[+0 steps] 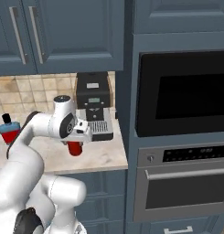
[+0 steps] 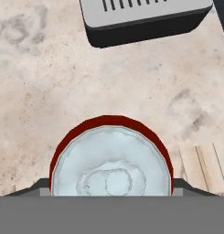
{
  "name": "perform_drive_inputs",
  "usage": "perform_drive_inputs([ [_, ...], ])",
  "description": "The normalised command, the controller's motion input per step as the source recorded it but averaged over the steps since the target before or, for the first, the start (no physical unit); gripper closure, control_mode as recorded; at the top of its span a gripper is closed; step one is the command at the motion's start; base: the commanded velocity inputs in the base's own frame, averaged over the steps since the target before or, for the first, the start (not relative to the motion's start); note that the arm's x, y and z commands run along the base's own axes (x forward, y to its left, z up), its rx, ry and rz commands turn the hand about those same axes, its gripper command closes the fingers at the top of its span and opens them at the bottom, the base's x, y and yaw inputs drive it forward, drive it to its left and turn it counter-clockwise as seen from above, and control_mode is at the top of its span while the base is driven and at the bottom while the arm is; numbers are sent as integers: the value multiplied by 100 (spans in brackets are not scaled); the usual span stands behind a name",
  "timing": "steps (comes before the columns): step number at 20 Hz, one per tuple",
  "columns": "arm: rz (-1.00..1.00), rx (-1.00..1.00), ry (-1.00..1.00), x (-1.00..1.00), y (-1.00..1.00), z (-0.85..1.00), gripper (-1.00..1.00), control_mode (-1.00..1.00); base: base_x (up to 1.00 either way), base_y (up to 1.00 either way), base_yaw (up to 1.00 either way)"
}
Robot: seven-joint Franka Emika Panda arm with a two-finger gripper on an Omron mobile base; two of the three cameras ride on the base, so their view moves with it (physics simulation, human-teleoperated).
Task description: Move the drinks to the dining counter.
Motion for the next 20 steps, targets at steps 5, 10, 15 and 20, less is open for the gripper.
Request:
perform_drive_inputs([
  [5,0,0,0,-67,-21,74,100,-100,0,0,0],
  [10,0,-3,0,-21,0,89,100,-100,0,0,0],
  [15,0,0,-2,-38,0,75,100,-100,0,0,0],
  [20,0,0,3,-22,-2,40,100,-100,0,0,0],
])
